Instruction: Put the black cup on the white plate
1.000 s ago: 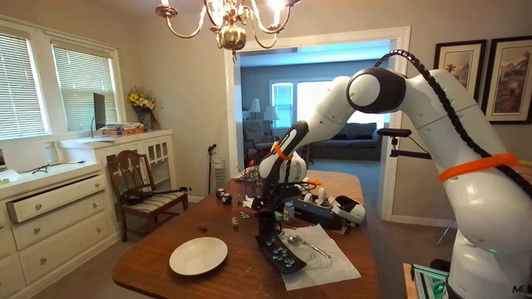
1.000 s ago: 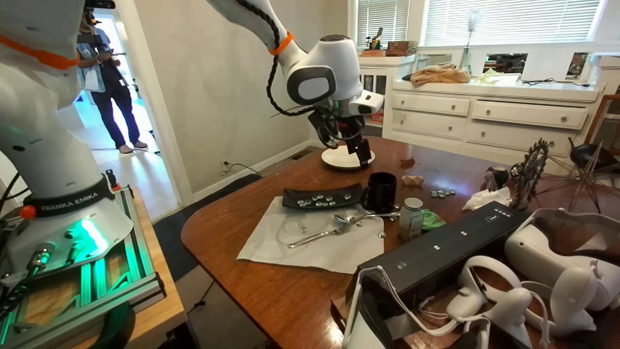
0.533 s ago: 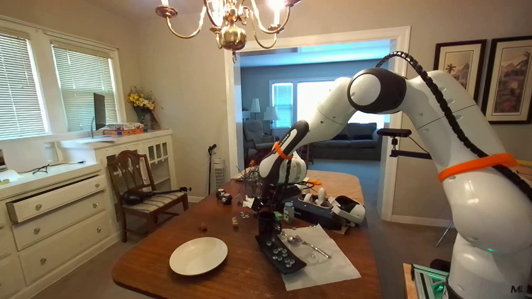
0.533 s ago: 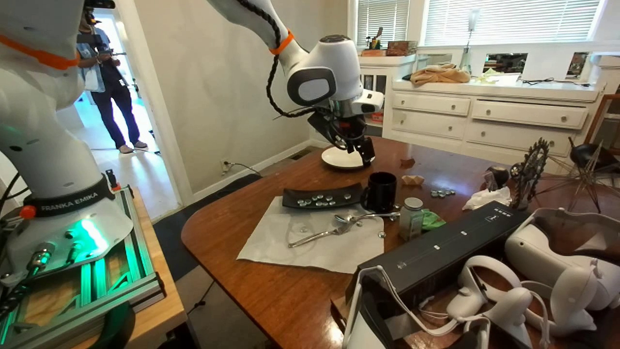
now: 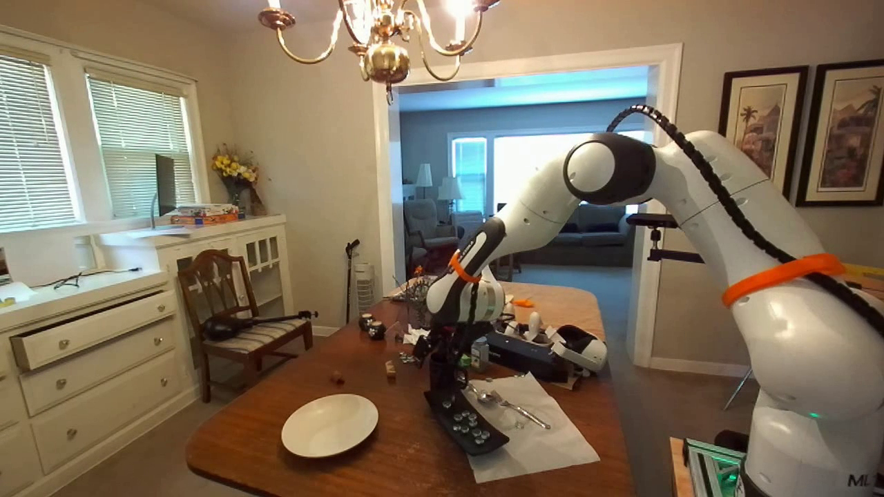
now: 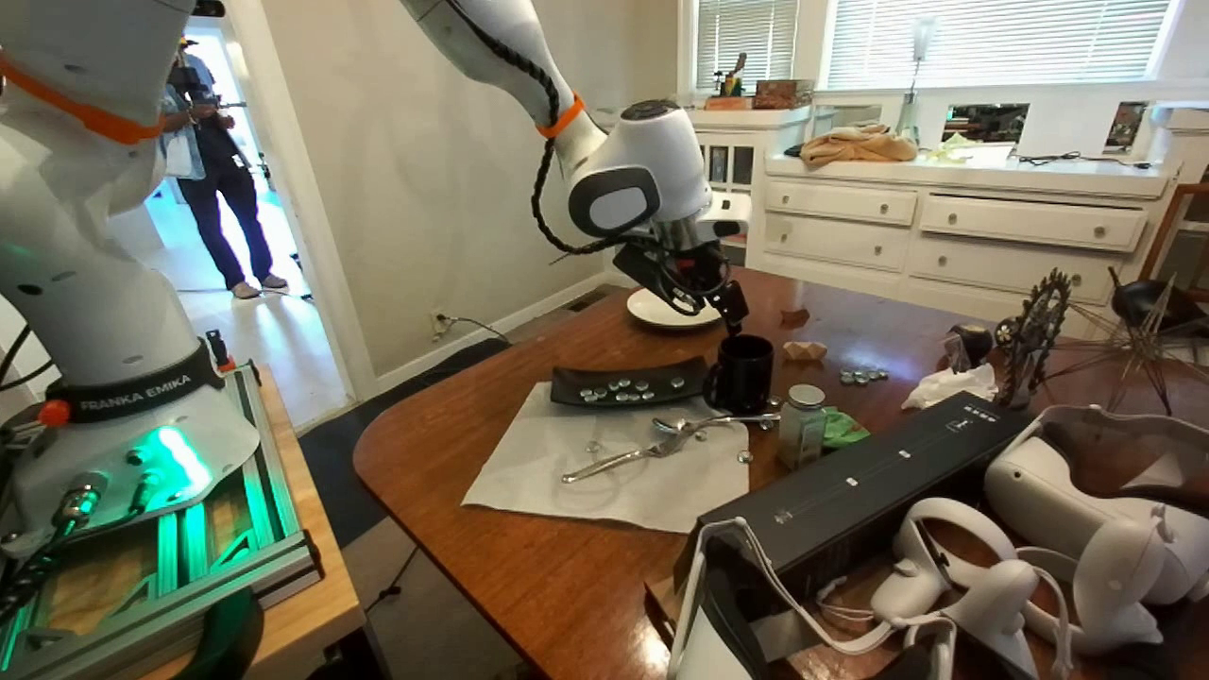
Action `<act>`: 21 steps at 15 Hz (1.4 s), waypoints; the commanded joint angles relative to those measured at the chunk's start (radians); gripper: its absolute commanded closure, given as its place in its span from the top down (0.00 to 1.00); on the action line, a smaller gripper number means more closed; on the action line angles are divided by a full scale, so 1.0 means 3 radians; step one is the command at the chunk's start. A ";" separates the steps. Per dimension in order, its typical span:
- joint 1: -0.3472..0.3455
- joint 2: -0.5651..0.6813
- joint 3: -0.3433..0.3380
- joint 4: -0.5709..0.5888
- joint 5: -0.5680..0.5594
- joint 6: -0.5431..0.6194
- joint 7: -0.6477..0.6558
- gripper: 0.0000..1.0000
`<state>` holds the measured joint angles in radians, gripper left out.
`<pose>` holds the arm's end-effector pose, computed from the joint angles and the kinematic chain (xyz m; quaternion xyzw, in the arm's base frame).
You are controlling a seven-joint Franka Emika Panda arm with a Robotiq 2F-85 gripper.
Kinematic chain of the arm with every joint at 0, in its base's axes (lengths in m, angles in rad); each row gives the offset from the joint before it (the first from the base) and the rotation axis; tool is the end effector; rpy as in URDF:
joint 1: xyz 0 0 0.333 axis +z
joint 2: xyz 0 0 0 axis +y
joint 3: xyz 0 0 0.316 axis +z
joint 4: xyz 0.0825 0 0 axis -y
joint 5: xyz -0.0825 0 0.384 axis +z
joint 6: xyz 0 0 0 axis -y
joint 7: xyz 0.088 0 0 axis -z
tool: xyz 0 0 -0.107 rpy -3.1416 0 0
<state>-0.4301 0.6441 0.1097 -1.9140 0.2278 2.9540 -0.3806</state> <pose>0.6174 -0.2264 0.1966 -0.9739 0.0930 -0.2072 0.0017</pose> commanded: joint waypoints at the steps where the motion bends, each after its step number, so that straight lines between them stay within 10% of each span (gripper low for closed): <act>1: -0.0083 0.0350 0.0071 0.0250 -0.0180 0.0236 -0.0012 1.00; 3: -0.0067 0.0472 0.0023 0.0343 -0.0266 0.0292 0.0068 1.00; 14: 0.0075 0.0585 -0.0199 0.0624 -0.0383 0.0314 0.0525 0.04; 21: 0.0158 0.0574 -0.0098 0.0721 -0.0353 0.0375 0.0676 0.03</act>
<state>-0.3909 0.8094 0.0498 -1.7221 0.1275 3.0353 -0.2090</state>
